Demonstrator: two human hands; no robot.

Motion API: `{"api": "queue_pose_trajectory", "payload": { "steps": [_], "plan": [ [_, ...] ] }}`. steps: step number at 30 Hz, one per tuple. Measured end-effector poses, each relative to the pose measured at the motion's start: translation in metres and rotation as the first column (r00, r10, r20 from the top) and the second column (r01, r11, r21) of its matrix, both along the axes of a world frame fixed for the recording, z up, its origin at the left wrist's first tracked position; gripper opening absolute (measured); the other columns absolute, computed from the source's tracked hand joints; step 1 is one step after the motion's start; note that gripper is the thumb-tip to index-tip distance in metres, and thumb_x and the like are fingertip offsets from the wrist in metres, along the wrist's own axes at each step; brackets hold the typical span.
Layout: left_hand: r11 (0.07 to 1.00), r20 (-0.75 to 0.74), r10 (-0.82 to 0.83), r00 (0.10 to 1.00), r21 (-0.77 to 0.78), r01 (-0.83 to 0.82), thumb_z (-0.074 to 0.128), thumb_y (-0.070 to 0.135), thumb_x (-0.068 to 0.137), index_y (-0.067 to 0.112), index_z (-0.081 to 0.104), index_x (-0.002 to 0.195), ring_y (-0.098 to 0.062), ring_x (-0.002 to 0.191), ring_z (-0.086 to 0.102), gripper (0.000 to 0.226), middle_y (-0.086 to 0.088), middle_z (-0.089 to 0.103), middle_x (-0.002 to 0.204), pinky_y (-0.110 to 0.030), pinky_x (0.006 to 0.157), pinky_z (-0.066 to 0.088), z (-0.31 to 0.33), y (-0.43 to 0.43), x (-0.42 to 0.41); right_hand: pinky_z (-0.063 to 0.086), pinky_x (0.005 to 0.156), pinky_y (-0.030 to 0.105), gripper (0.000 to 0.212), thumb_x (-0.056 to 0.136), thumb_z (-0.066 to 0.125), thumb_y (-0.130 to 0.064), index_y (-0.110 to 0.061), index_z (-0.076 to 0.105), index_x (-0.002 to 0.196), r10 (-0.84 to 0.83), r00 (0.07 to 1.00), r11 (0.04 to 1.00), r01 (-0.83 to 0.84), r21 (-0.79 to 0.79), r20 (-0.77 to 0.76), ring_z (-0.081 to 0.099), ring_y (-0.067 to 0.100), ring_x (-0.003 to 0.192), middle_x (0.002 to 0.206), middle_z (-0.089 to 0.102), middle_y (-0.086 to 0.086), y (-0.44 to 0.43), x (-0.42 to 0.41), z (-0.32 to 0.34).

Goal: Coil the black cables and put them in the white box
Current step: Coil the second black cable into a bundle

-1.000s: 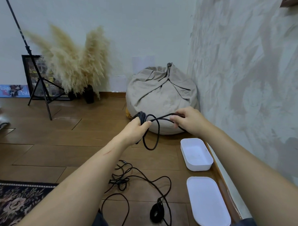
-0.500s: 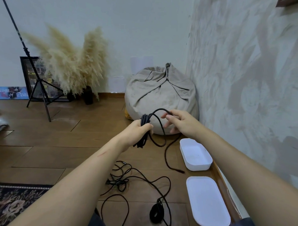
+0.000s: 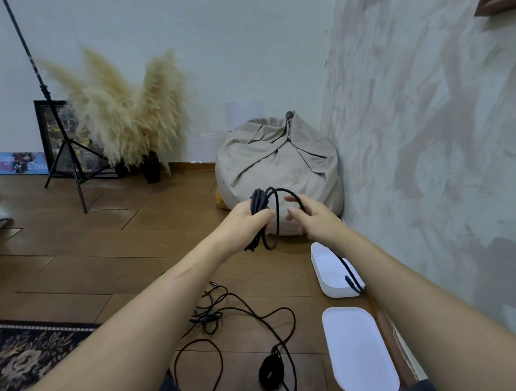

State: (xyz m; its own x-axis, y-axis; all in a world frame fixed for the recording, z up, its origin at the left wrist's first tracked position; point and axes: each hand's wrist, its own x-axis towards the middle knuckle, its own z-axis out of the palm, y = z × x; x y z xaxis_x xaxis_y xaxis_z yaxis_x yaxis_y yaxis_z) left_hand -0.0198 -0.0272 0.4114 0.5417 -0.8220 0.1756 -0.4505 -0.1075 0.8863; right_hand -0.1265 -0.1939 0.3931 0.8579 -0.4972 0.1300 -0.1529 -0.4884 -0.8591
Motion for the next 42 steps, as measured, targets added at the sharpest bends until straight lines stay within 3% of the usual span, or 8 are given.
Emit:
{"api": "queue_pose_trajectory", "payload": {
  "steps": [9, 14, 18, 22, 26, 31, 35, 42],
  "plan": [
    [0.982, -0.156, -0.044, 0.987, -0.186, 0.015, 0.057, 0.020, 0.100, 0.006, 0.058, 0.073, -0.019, 0.074, 0.058, 0.030, -0.004, 0.061, 0.073, -0.033, 0.070, 0.046, 0.009, -0.005, -0.020, 0.038, 0.058, 0.026, 0.039, 0.107, 0.039, -0.047, -0.024, 0.059, 0.131, 0.245, 0.968, 0.883, -0.243, 0.402, 0.048, 0.053, 0.014, 0.065, 0.099, 0.067, 0.003, 0.022, 0.008, -0.012],
    [0.991, -0.046, 0.036, 0.998, -0.129, -0.042, 0.054, 0.026, 0.102, 0.010, 0.056, 0.073, -0.022, 0.066, 0.055, 0.034, -0.007, 0.057, 0.067, -0.039, 0.070, 0.048, 0.010, -0.003, -0.009, 0.054, 0.070, 0.030, 0.036, 0.108, 0.041, -0.022, -0.024, 0.048, 0.144, 0.123, 0.992, 0.968, -0.116, 0.224, -0.019, 0.068, 0.032, 0.088, 0.120, 0.069, 0.007, 0.018, 0.011, -0.002],
    [0.995, 0.045, 0.071, 0.996, -0.067, -0.068, 0.055, 0.024, 0.101, 0.010, 0.053, 0.078, -0.023, 0.066, 0.054, 0.027, -0.009, 0.054, 0.068, -0.038, 0.070, 0.047, 0.010, -0.001, -0.004, 0.049, 0.064, 0.023, 0.051, 0.099, 0.061, -0.016, -0.027, 0.044, 0.146, -0.010, 0.989, 0.966, -0.029, 0.257, 0.150, 0.061, 0.016, 0.076, 0.102, 0.062, 0.010, 0.006, 0.001, 0.014],
    [0.999, 0.076, 0.027, 0.997, 0.017, -0.028, 0.054, 0.028, 0.102, 0.009, 0.053, 0.080, -0.018, 0.066, 0.058, 0.029, -0.007, 0.057, 0.070, -0.033, 0.072, 0.049, 0.009, 0.001, -0.004, 0.056, 0.080, 0.035, 0.029, 0.094, 0.068, -0.034, -0.019, 0.061, 0.117, -0.022, 0.985, 0.989, -0.003, 0.146, 0.171, 0.067, 0.012, 0.083, 0.101, 0.063, 0.008, 0.000, -0.004, 0.026],
    [1.000, 0.086, 0.025, 0.996, 0.005, -0.026, 0.053, 0.040, 0.104, 0.001, 0.060, 0.079, -0.019, 0.069, 0.061, 0.046, -0.008, 0.064, 0.073, -0.032, 0.073, 0.048, 0.006, 0.002, -0.004, 0.055, 0.067, 0.026, 0.028, 0.101, 0.059, -0.033, -0.008, 0.058, 0.088, 0.007, 0.980, 0.994, -0.029, 0.108, 0.197, 0.066, 0.012, 0.066, 0.083, 0.065, 0.008, -0.003, -0.005, 0.031],
    [0.980, 0.028, 0.187, 0.982, -0.076, -0.185, 0.051, 0.049, 0.103, 0.005, 0.066, 0.078, -0.026, 0.075, 0.065, 0.053, -0.012, 0.070, 0.079, -0.041, 0.081, 0.053, 0.000, 0.005, 0.009, 0.044, 0.066, 0.018, 0.028, 0.103, 0.055, -0.028, -0.015, 0.066, 0.080, 0.105, 0.990, 0.983, -0.119, -0.141, -0.098, 0.064, 0.004, 0.068, 0.075, 0.071, -0.005, -0.026, -0.018, 0.011],
    [0.975, 0.011, 0.218, 0.976, -0.034, -0.218, 0.048, 0.045, 0.104, 0.010, 0.059, 0.069, -0.027, 0.070, 0.062, 0.051, -0.006, 0.064, 0.066, -0.051, 0.087, 0.054, 0.000, 0.007, 0.013, 0.049, 0.098, 0.032, 0.034, 0.098, 0.061, -0.029, -0.025, 0.061, 0.132, 0.021, 0.917, 0.966, -0.121, -0.228, -0.399, 0.062, 0.015, 0.113, 0.123, 0.067, -0.001, -0.047, -0.023, -0.015],
    [0.999, -0.017, -0.035, 0.999, 0.003, 0.035, 0.053, 0.037, 0.104, 0.013, 0.056, 0.086, -0.014, 0.067, 0.058, 0.030, -0.002, 0.056, 0.072, -0.036, 0.077, 0.055, 0.010, 0.000, -0.013, 0.042, 0.100, 0.020, 0.035, 0.105, 0.051, -0.024, -0.022, 0.058, 0.139, 0.082, 0.990, 0.989, -0.066, -0.134, 0.117, 0.055, 0.005, 0.122, 0.126, 0.062, -0.005, -0.008, 0.003, 0.017]
  ]
}}
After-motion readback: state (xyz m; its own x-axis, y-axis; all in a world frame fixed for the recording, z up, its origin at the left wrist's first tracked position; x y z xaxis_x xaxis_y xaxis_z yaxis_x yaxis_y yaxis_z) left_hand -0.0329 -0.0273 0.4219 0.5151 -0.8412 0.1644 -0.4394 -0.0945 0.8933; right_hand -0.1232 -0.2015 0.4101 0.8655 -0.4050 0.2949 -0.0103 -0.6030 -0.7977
